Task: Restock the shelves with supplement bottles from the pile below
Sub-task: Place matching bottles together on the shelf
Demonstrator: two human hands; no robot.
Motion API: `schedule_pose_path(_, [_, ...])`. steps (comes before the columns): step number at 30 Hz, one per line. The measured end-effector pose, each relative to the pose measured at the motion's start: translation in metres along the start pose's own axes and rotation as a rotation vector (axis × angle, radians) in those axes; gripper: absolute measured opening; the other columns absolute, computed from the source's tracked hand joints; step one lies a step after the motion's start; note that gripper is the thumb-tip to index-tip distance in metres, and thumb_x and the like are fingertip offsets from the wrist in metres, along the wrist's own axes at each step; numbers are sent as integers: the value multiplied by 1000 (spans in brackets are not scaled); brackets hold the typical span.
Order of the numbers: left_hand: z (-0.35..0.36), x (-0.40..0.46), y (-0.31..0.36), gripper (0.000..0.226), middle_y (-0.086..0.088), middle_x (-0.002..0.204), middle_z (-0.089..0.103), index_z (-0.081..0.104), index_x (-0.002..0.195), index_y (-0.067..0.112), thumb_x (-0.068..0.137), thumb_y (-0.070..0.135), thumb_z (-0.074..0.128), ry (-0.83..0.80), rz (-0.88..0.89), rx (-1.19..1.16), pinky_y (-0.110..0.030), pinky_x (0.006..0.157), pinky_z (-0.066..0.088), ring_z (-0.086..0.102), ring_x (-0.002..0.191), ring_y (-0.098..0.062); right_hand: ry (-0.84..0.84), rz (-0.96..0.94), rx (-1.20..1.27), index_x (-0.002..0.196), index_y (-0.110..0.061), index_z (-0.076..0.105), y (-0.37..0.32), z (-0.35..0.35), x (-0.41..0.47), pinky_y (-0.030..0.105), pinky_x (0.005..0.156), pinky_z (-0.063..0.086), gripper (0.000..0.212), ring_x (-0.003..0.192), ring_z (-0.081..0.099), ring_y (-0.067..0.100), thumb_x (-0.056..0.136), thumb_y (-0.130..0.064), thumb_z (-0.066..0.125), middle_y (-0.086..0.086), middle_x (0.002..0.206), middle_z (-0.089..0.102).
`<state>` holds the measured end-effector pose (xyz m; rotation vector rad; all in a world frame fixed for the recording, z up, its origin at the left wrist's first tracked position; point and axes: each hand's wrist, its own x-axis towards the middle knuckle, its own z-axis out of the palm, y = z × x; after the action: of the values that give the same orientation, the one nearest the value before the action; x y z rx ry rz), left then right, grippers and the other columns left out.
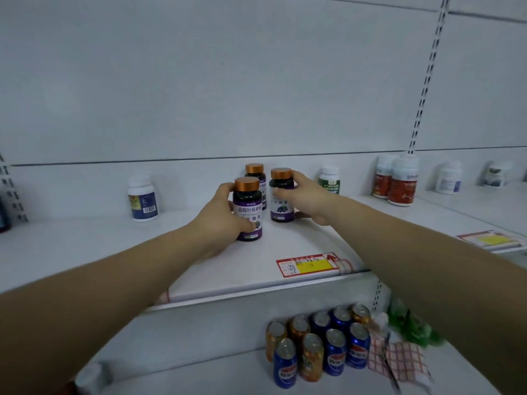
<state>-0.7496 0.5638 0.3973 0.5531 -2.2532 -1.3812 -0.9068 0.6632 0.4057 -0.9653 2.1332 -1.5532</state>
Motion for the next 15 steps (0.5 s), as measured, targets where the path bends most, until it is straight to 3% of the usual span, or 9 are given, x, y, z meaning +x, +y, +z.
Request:
schedule_pose_path(2, [3,7,-1,85,8,98,53,25,142,32,78,-3,69,10,-1,11,-25,73,47,59,92,-15,-2,15,-16,138,-25,38,2,-4,13,44,101,44,56,109,52,19,89,-15,65,-2,115,54])
schedule_pose_path(5, [8,17,-2,85,2,115,53,26,143,32,79,-2,68,25,-15,29,-30,84,45,57,104,-20,-23,7,-108,133,-18,40,4,-9,32,41,96,47,56,101,54,20,85,-3,65,2,108,55])
schedule_pose_path(7, [11,21,-1,84,3,115,51,26,145,31,79,-2,67,43,-26,58,-29,84,43,54,102,-17,-52,-4,-154,131,-17,40,5,-11,45,45,95,48,61,104,57,23,80,-1,68,5,112,58])
schedule_pose_path(12, [19,27,3,85,3,116,51,24,146,31,80,-1,68,108,-76,93,-29,83,44,53,99,-15,-59,-79,-234,137,-16,34,15,-13,67,43,97,47,70,112,56,23,79,-11,72,2,121,57])
schedule_pose_path(15, [25,30,7,86,-1,128,53,22,146,32,81,1,68,138,-98,135,-31,86,47,54,102,-16,-40,-144,-304,138,-13,27,22,-17,73,33,88,45,69,104,52,19,84,-18,70,3,121,53])
